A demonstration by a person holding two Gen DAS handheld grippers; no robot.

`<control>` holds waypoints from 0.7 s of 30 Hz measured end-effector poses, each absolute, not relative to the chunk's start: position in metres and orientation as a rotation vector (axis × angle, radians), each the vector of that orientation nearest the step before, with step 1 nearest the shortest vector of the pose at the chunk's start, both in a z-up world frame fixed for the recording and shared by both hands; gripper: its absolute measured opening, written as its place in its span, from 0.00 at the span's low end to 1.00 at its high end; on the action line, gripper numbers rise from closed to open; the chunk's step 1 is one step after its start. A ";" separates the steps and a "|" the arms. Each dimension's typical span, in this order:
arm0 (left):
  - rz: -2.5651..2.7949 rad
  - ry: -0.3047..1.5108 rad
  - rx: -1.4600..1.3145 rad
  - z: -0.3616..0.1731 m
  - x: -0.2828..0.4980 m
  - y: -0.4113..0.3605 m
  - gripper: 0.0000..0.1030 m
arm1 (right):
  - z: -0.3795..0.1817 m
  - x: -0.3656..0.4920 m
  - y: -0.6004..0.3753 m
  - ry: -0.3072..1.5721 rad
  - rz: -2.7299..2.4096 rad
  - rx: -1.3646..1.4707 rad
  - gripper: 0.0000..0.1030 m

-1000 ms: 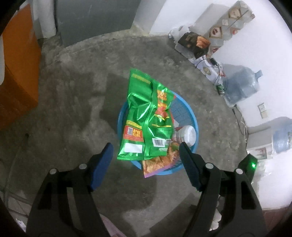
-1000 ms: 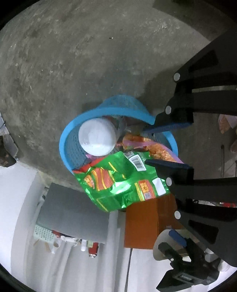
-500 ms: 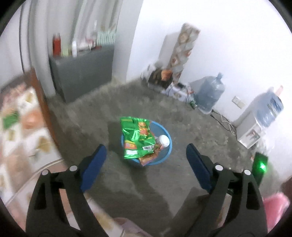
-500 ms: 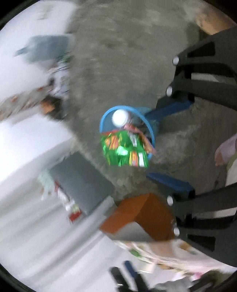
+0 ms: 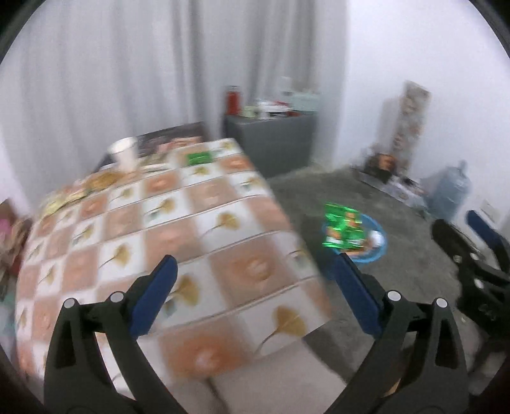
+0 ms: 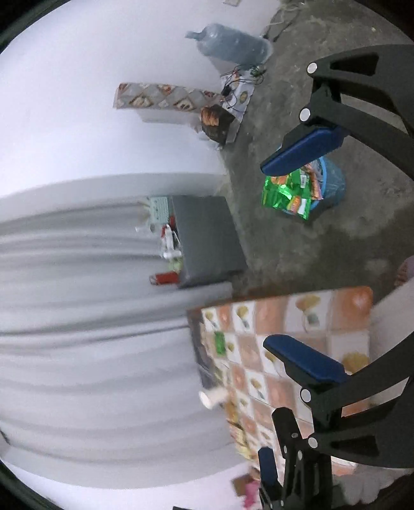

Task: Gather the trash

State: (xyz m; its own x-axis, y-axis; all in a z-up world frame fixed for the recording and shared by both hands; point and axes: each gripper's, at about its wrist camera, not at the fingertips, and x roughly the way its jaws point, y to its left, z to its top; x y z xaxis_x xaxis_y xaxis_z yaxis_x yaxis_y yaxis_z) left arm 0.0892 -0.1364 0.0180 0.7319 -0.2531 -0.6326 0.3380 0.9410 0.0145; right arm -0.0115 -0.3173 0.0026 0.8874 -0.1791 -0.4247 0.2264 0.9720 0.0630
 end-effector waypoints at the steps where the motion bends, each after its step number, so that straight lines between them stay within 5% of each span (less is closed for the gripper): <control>1: -0.288 0.667 0.137 0.017 0.083 -0.129 0.92 | 0.003 -0.014 -0.310 0.451 -0.211 0.085 0.94; 21: -0.055 0.782 0.079 -0.022 0.053 -0.092 0.92 | -0.035 -0.022 -0.284 0.757 -0.276 0.046 0.94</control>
State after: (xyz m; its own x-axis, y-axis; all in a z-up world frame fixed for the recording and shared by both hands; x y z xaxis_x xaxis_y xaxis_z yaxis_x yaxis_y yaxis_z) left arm 0.0534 -0.0922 -0.0219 0.7084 -0.0204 -0.7055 0.0792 0.9956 0.0507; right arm -0.0216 -0.2840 -0.0349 0.6924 -0.2307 -0.6836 0.2641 0.9628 -0.0575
